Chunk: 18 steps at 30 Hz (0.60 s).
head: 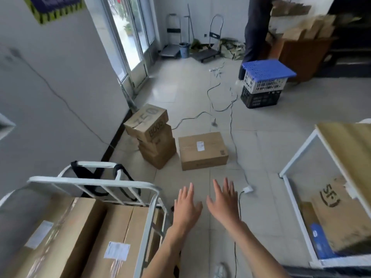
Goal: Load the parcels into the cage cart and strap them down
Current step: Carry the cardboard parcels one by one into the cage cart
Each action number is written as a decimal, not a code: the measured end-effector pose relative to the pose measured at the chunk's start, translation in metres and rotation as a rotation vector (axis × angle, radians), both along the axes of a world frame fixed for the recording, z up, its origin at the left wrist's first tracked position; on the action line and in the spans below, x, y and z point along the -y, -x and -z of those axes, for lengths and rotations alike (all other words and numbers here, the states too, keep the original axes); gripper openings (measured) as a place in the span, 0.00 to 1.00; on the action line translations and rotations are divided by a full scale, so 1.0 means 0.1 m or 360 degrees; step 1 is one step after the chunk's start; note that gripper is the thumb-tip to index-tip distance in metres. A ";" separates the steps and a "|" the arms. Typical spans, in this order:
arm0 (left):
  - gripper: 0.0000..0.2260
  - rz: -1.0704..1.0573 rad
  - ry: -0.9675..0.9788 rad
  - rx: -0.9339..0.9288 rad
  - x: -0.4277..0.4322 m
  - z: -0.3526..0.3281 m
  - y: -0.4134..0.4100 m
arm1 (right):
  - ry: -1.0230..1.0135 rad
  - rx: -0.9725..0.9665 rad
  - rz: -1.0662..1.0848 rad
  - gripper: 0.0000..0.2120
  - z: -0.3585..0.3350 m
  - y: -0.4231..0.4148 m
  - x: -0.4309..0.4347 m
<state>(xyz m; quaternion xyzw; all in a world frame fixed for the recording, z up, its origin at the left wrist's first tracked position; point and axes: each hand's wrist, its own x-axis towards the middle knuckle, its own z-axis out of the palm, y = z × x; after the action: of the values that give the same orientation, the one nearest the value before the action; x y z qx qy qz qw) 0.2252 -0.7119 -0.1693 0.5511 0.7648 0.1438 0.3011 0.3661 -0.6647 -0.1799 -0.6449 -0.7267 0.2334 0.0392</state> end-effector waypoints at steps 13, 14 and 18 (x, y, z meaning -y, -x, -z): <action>0.34 0.0026 -0.0047 0.0020 -2.28 0.08 -0.25 | 0.0054 -0.0117 0.0030 0.35 0.05 -0.27 -2.02; 0.34 0.0012 -0.0047 0.0024 -2.49 0.12 -0.23 | 0.0065 -0.0108 0.0032 0.35 0.10 -0.26 -2.22; 0.34 -0.0017 -0.0049 0.0036 -3.34 0.30 -0.09 | 0.0120 -0.0043 -0.0005 0.35 0.26 -0.16 -2.99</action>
<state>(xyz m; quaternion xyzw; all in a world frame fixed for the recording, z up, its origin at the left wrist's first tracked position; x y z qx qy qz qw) 0.2346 -0.3779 -0.1991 0.5499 0.7620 0.1634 0.3004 0.3822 -0.3652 -0.2063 -0.6416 -0.7178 0.2695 0.0242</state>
